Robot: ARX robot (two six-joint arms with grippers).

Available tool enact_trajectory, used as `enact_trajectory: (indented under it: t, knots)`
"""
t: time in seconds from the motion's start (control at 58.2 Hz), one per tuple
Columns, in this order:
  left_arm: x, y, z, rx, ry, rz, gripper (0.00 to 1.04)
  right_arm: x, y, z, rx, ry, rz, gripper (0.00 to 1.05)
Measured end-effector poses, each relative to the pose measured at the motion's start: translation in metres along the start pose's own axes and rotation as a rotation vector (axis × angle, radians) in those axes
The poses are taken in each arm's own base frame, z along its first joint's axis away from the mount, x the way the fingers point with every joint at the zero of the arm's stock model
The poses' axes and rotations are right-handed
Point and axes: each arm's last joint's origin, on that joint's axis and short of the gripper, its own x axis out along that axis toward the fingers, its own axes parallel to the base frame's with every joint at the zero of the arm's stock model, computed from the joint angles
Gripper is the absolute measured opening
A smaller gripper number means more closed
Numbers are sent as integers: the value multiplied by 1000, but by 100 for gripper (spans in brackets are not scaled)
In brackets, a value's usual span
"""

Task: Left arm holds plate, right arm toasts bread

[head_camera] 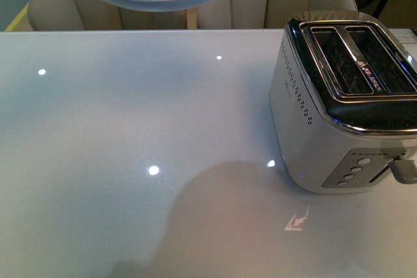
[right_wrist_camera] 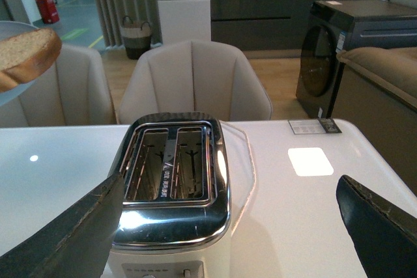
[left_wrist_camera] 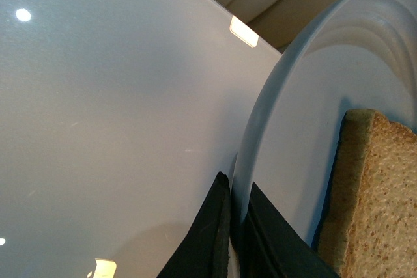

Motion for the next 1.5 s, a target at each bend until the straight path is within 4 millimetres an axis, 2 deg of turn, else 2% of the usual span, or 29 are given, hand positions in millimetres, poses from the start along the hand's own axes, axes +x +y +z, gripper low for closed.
enact_trajectory:
  t: [0.413,0.825,0.859,0.894,0.945,1.014,1.117,1.255,1.306,1.495]
  knots:
    - [-1,-45,-25,24,52,-58,3,0,0,0,0,0,0,96]
    - [-1,-49,-30,13,68,-69,3,0,0,0,0,0,0,96]
    - [-1,-49,-30,13,68,-69,3,0,0,-1,24,60,42,96]
    - [-1,-48,-30,13,68,-69,3,1,0,-1,111,258,124,96]
    - [-1,-49,-30,14,68,-70,3,3,1,-2,213,456,177,96]
    - [-1,-49,-31,15,73,-74,3,8,1,0,257,518,194,96]
    - [-1,-49,-30,13,66,-68,3,20,3,14,279,492,225,96]
    - [-1,-49,-31,14,71,-72,3,47,9,37,358,466,300,96]
    - [-1,-49,-31,15,70,-72,3,67,14,51,434,463,360,96]
    - [-1,-49,-31,14,70,-71,3,119,38,76,631,472,482,96]
